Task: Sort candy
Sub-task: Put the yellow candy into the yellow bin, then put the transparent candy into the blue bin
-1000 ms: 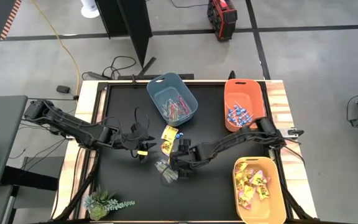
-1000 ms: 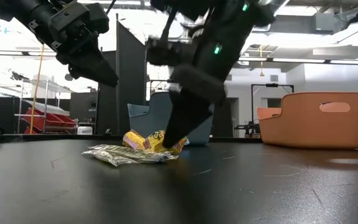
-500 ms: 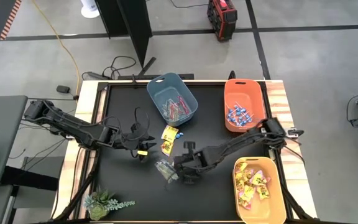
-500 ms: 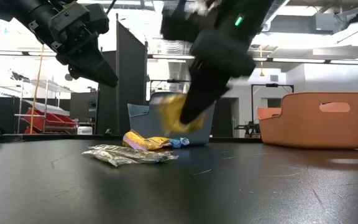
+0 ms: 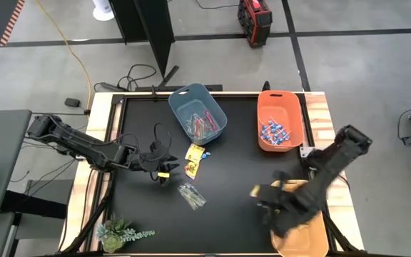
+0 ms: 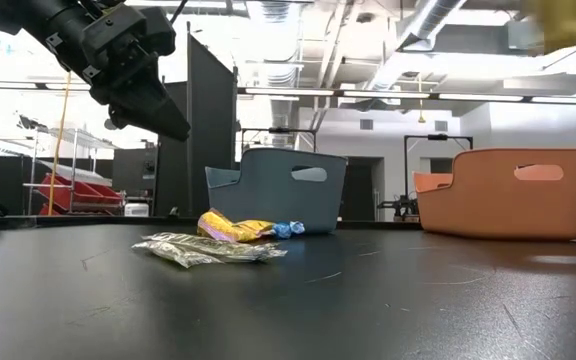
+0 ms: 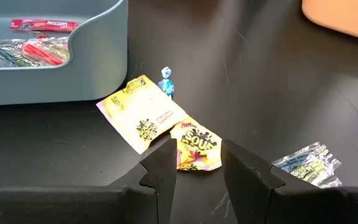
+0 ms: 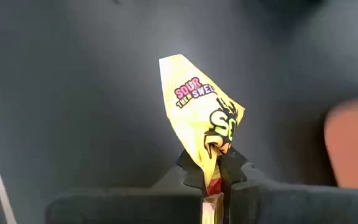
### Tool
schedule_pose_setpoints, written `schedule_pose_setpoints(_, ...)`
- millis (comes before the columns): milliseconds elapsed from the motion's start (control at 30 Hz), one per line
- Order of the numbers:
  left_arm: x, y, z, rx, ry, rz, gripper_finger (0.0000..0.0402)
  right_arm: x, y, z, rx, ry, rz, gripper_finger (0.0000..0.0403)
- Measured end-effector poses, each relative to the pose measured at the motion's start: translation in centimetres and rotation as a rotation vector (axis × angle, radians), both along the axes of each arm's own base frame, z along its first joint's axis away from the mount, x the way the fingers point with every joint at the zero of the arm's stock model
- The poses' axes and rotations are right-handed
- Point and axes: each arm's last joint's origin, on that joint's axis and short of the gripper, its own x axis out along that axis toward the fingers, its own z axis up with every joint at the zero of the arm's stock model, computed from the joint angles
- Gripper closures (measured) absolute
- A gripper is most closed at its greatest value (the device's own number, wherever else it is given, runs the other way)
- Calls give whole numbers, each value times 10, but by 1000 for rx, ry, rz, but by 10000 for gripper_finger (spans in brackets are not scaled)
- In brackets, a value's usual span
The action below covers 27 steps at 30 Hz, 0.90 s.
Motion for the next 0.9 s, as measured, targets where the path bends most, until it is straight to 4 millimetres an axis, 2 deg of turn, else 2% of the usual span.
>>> schedule_pose_setpoints(100,0,0,0,-9,-3,6,280,-33,12,3,18,9,-107,382)
schedule_pose_setpoints(200,0,-1,0,-11,-3,5,280,-56,23,1,42,37,-210,377)
schedule_pose_setpoints(300,-1,-4,0,-8,-2,-9,280,-69,36,-9,42,74,-281,361)
schedule_pose_setpoints(400,-2,-7,-1,0,-5,-16,280,-74,47,-19,40,122,-318,325)
schedule_pose_setpoints(533,-2,-8,-1,2,-5,-20,280,-73,55,-32,6,147,-338,247)
schedule_pose_setpoints(700,-2,-8,-1,-1,-6,-20,271,-63,52,-35,-15,162,-336,147)
schedule_pose_setpoints(800,1,-13,-8,20,19,-43,250,-49,44,-32,-45,109,-299,116)
schedule_pose_setpoints(900,11,-19,-19,32,34,-88,217,-30,35,-26,-90,48,-238,107)
